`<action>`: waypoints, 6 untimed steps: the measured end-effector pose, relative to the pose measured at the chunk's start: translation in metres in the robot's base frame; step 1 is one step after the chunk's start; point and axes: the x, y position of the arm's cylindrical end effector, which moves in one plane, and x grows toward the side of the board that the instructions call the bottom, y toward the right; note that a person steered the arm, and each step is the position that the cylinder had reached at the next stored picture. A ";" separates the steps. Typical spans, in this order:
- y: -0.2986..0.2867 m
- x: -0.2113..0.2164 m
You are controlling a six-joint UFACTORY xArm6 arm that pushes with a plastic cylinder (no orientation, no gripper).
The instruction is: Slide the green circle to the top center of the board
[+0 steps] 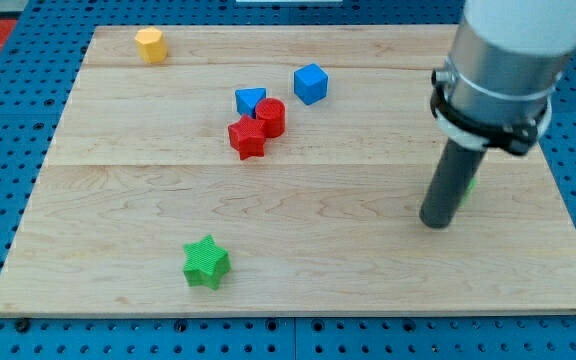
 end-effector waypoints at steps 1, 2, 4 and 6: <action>0.037 -0.019; -0.002 -0.105; 0.015 -0.155; 0.006 -0.241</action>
